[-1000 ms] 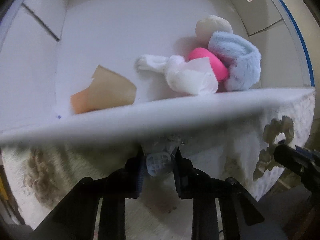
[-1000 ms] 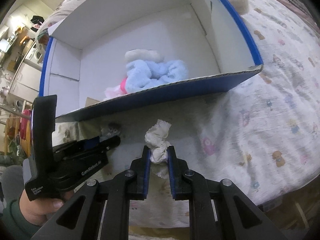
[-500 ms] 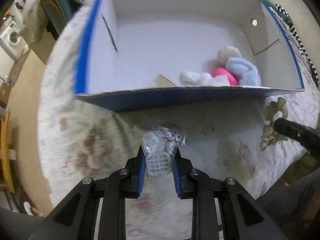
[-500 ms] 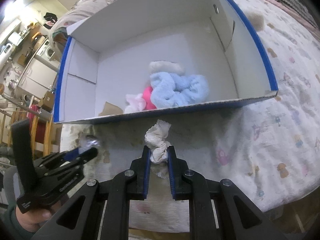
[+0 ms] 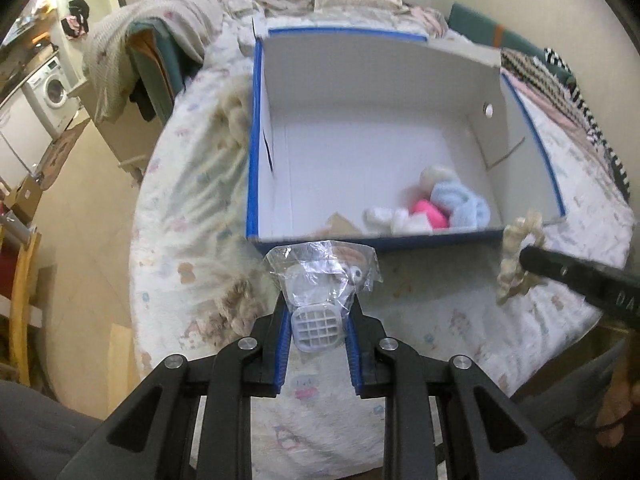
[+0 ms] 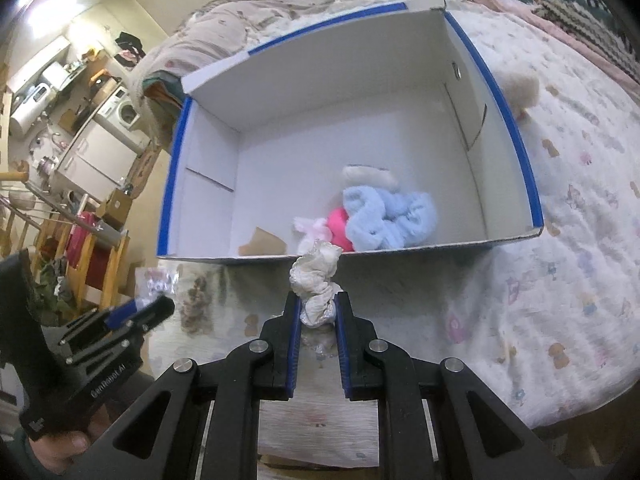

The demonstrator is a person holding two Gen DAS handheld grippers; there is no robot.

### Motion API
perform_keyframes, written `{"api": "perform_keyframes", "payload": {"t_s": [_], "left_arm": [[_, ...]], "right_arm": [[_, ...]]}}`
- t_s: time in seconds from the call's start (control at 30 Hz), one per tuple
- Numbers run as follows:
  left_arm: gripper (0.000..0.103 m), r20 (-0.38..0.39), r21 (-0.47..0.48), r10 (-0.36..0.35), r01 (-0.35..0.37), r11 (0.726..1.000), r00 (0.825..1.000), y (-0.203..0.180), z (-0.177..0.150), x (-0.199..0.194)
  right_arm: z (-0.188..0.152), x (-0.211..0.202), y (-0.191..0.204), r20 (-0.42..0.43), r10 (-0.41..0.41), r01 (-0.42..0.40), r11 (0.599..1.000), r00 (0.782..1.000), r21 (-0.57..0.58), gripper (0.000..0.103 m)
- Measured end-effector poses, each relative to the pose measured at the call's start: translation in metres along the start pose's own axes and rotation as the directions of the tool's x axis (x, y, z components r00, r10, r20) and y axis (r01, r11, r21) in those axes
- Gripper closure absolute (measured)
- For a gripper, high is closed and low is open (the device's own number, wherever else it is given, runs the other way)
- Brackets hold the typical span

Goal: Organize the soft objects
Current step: 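Carry the cloth and plastic bag into the box and open both grippers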

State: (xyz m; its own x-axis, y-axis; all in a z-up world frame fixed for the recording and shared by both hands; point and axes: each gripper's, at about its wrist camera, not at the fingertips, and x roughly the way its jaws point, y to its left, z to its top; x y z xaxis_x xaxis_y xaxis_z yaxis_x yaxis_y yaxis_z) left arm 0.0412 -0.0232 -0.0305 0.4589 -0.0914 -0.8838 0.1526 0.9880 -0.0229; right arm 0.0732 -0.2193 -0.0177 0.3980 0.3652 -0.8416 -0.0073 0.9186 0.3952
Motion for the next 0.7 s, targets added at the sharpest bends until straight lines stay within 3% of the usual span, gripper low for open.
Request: {"api": "perform_keyframes", "payload": {"t_s": [0.37,0.7], "left_arm": [[0.081,0.056,-0.011,-0.020,0.021,1.000,0.998,0.000,0.041,-0.010],[0.081,0.089,-0.024,-0.021,0.023,0.999,0.996,0.004,0.088,-0.007]], "right_arm": [[0.036,-0.025,0.012,0.079,0.048,-0.047,0.999,0.996,-0.013,0.085],[0.081,-0.023,0.019,0.140,0.025,-0.018,0.998,0.990,-0.054,0.085]]}}
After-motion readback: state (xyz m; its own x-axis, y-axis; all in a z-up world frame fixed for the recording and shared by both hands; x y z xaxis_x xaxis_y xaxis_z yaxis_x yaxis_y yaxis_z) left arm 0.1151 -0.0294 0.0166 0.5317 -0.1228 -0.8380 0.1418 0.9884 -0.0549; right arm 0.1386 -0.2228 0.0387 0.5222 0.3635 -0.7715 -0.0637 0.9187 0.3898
